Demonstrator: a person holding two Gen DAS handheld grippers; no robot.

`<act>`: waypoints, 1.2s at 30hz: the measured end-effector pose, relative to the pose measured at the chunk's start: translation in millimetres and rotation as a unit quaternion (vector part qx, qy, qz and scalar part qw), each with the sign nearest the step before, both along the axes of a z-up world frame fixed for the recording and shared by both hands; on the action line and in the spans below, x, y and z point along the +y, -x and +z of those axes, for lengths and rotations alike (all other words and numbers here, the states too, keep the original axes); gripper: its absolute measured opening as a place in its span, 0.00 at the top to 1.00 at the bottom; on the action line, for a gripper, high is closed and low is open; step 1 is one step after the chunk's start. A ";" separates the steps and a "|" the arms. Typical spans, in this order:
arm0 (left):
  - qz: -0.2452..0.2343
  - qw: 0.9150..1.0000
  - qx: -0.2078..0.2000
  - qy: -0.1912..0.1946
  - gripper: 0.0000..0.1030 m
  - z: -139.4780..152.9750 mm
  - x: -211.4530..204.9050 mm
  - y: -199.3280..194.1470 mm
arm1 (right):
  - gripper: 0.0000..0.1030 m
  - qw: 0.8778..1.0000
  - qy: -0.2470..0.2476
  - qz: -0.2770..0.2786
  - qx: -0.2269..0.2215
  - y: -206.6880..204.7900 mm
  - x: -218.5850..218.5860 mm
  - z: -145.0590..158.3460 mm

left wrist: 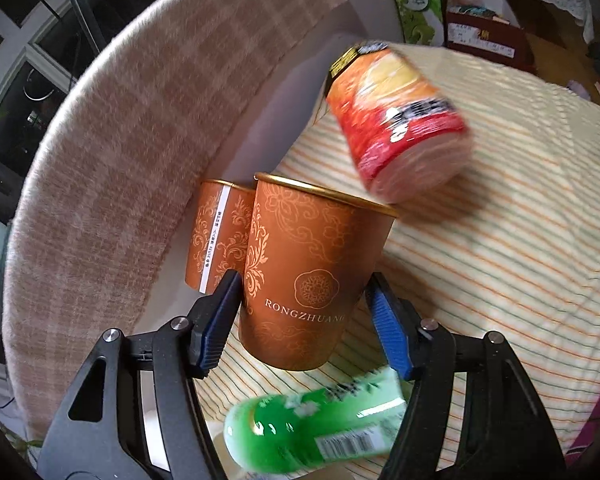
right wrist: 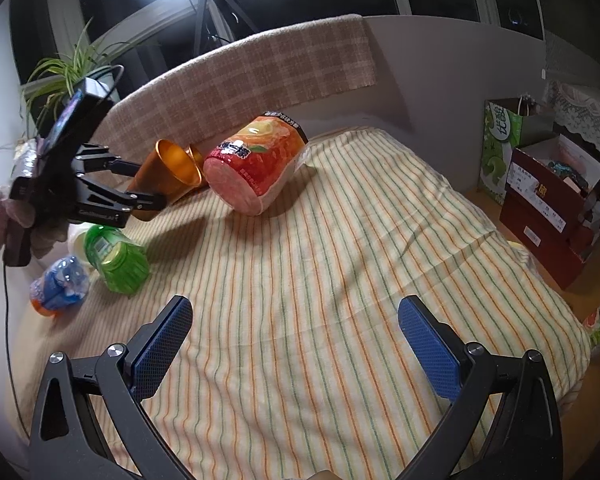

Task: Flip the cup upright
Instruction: 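Lift the cup with the left tool and rotate it rim-up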

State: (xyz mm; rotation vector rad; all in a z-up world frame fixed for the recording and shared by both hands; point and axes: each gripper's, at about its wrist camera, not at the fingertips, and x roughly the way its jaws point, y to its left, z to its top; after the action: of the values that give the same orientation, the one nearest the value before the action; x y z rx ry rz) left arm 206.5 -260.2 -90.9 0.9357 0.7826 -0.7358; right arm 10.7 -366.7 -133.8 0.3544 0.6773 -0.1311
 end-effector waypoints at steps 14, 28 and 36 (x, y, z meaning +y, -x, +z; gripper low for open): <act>0.036 0.996 0.024 0.077 0.35 39.4 71.6 92.2 | 0.01 0.999 0.003 0.020 -0.029 21.8 12.1 20.0; 0.285 0.903 0.203 0.250 0.35 -9.3 170.7 123.0 | 0.01 0.998 0.015 0.055 -0.041 47.7 37.2 33.4; 0.392 0.806 0.254 0.362 0.35 -37.8 201.3 119.8 | 0.01 0.996 0.005 0.079 -0.027 50.2 51.8 30.0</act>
State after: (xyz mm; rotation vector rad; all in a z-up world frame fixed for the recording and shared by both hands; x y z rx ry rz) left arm 86.7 -58.9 -128.7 -0.3308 1.1288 -0.4585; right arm -39.5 -314.9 -103.8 0.2918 0.6480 0.0257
